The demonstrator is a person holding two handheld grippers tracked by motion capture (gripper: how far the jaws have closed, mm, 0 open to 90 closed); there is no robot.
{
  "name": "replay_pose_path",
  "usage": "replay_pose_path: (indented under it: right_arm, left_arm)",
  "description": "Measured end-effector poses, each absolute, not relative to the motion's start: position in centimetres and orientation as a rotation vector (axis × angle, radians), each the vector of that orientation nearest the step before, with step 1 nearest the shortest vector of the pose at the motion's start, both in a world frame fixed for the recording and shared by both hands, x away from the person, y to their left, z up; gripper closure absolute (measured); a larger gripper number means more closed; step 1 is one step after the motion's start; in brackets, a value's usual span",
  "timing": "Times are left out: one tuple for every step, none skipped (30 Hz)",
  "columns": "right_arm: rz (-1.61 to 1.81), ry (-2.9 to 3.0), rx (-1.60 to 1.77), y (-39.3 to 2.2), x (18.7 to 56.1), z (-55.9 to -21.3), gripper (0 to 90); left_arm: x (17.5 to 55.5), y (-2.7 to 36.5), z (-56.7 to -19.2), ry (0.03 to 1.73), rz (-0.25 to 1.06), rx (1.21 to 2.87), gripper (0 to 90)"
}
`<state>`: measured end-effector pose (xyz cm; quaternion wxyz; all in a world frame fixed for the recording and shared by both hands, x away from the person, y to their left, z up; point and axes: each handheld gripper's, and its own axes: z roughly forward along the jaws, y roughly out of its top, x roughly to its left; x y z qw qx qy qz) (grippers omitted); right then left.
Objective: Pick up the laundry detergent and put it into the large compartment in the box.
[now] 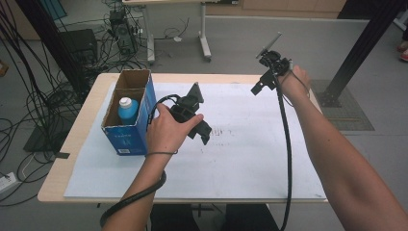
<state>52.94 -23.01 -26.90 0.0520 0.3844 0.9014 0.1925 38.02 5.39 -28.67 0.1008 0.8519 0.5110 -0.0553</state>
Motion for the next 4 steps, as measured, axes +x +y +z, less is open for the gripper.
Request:
replay_pose_path:
  right_arm:
    - [0.594,2.741,1.17,-23.02,52.85,-26.88,3.9]
    - [0.597,2.742,1.165,-23.03,52.78,-26.88,3.9]
    - [0.596,2.741,1.169,-23.02,52.66,-26.84,3.9]
    - [0.603,2.741,1.168,-23.04,52.54,-26.85,3.8]
  left_arm:
    - [38.02,5.39,-28.69,1.511,-0.161,2.517,5.4]
    - [38.01,5.4,-28.7,1.512,-0.156,2.516,5.5]
    - [37.99,5.39,-28.71,1.516,-0.156,2.514,5.5]
    - [37.96,5.4,-28.73,1.514,-0.158,2.512,5.5]
